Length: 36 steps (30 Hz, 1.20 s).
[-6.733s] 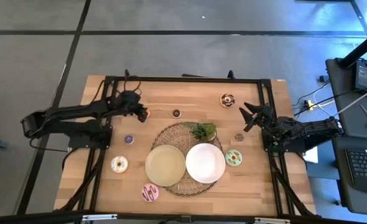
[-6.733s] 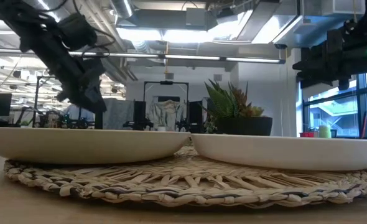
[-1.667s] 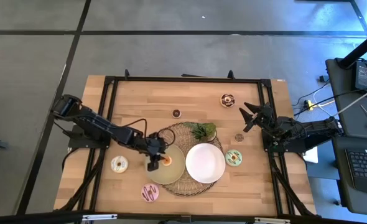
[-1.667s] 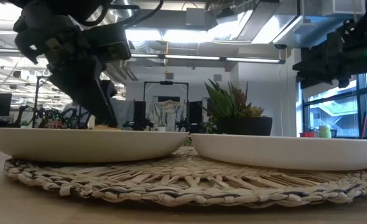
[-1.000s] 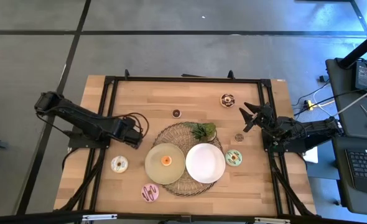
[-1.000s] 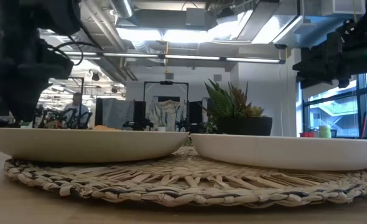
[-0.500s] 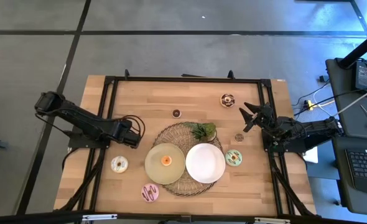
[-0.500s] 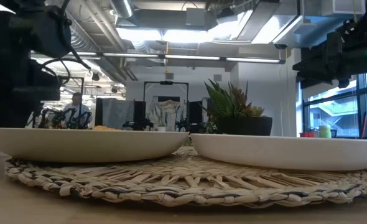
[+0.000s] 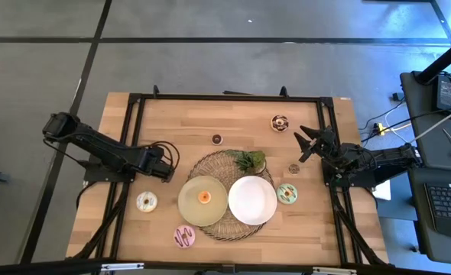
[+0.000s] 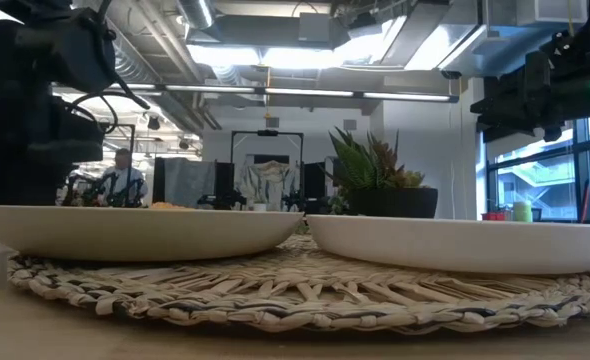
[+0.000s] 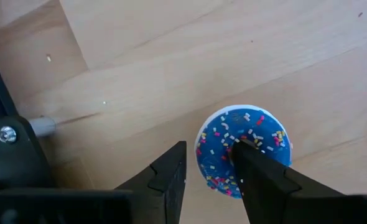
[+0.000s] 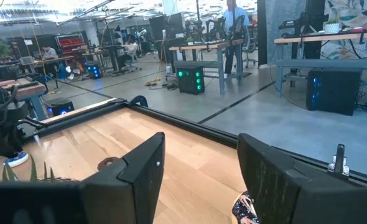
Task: Pick & Place donuts
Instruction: Put the small blue donut on the brown plate
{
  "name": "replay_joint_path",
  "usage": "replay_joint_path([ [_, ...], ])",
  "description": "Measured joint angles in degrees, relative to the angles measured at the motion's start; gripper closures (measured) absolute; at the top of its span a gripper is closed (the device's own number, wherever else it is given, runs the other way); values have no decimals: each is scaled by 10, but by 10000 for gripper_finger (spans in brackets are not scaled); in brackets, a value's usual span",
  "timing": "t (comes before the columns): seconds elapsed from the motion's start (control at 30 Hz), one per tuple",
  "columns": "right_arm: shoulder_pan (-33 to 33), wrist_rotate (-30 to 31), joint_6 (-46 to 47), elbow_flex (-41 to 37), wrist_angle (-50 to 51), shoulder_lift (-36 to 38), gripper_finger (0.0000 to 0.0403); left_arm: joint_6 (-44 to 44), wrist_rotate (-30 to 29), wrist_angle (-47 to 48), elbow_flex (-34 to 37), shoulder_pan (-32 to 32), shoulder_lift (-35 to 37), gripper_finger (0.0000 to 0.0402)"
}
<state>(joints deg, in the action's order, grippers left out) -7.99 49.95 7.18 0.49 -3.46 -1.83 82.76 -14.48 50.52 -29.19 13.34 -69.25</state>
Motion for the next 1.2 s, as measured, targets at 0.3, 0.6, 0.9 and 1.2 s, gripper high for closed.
replay_joint_path([
  [0.3, 0, 0, -2, 0, 0, 0, 201, -10, 3, 0, 0, 0, 0, 323],
  [0.6, 0, 0, -2, 0, 0, 0, 201, -105, -17, 9, -48, 0, 1, 391],
  [0.9, 0, 0, 1, 0, 0, 0, 201, -465, -53, -192, -154, 37, -13, 395],
  [1.2, 0, 0, 0, 0, 0, -2, 201, -478, 30, -234, -216, 80, -149, 397],
])
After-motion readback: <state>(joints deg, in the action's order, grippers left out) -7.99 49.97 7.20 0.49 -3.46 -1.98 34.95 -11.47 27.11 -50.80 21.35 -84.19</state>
